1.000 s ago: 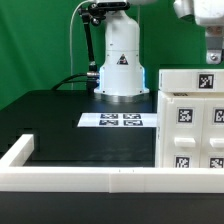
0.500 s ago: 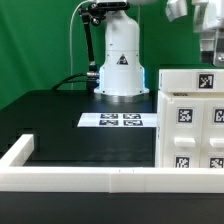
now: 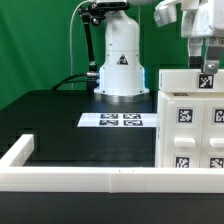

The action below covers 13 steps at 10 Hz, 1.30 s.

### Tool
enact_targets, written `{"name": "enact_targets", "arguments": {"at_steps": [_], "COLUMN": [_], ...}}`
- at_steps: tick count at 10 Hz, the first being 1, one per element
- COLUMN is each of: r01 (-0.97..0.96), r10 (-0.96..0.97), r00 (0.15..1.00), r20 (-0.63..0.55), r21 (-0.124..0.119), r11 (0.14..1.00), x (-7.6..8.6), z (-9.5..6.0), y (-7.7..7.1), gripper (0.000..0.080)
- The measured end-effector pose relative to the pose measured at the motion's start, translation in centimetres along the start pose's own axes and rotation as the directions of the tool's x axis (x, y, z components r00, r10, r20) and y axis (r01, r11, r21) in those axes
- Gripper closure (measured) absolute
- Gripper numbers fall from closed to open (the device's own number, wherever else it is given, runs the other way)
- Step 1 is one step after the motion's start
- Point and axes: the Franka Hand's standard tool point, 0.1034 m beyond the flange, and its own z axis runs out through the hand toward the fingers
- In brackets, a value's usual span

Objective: Assemble cabinet

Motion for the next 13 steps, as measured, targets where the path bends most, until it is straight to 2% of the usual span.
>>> {"name": "enact_targets", "arguments": {"at_steps": [1, 2, 3, 4, 8, 9, 11, 12, 13], "r01": [-0.011, -0.022, -0.023, -0.026, -0.083, -0.241, -0.386, -0.513, -0.67], "r10": [0.011, 0.022, 0.023, 0.026, 0.083, 0.241, 0.386, 0.513, 0.67], "r00": [1.0, 1.0, 1.0, 1.0, 0.997, 0.971, 0.923, 0.858, 0.742], "r20": [0.0, 0.0, 0.0, 0.0, -0.001, -0.001, -0.001, -0.012, -0.018], "r21": [-0.001, 0.0, 0.0, 0.0, 0.001, 0.002, 0.002, -0.009, -0.007], "r11": [1.0, 1.0, 1.0, 1.0, 0.997, 0.971, 0.923, 0.858, 0.742], "x": [0.0, 0.01, -0.05, -0.06, -0.23, -0.22, -0.21, -0.16, -0.05], "z": [-0.05, -0.01, 0.01, 0.01, 0.02, 0.04, 0.08, 0.11, 0.08], "y": [0.05, 0.03, 0.04, 0.05, 0.07, 0.05, 0.01, -0.06, -0.23], "gripper": [0.0013, 0.0187, 0.0187, 0.0242, 0.0242, 0.0242, 0.024, 0.024, 0.024]}}
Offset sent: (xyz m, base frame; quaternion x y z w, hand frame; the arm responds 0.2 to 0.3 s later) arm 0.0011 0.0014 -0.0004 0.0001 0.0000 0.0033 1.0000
